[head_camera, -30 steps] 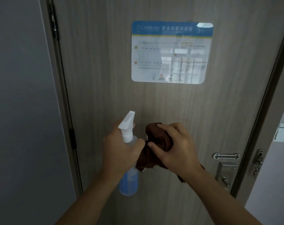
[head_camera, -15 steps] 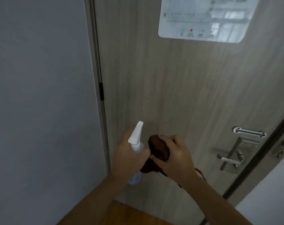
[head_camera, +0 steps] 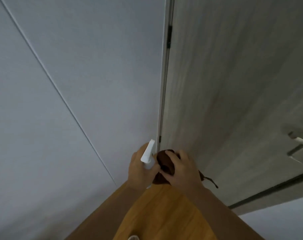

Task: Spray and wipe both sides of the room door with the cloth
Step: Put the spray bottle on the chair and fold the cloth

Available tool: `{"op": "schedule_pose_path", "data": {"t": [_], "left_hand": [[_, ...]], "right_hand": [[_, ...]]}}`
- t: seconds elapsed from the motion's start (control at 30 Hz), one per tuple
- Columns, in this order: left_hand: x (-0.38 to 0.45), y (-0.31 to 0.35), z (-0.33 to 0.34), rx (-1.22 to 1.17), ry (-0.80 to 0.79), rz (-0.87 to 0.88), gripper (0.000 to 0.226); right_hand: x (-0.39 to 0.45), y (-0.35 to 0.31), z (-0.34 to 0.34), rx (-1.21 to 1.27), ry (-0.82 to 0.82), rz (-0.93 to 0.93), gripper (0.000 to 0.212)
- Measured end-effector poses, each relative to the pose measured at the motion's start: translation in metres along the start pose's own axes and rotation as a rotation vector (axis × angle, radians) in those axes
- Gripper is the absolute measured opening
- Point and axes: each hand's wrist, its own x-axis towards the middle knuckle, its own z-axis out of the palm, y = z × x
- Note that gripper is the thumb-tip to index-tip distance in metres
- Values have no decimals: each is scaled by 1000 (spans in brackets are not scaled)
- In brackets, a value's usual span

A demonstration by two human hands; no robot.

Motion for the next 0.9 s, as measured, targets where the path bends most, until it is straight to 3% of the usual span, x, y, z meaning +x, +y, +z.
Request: {"op": "schedule_pose_path", "data": {"t": [0.1,0.37,0.5,0.73,0.9], "left_hand": [[-27,-14,-16,38,58,-52,59],[-82,-39,-68,120,178,-230,56],[-111,-55,-103,105,187,-248,71],[-163,-84,-176,54,151,-249,71],[-204,-96,-240,-21,104,-268,72]], "right_hand": [[-11,-18,10,4,-58,-25,68],[-48,-65,42,-2,-233,-92,71],[-67,-99,59,17,-217,-118,70],[-101,-188,88,35,-206,-83,70],[-141,-263,109,18,-103,-46,70]]}}
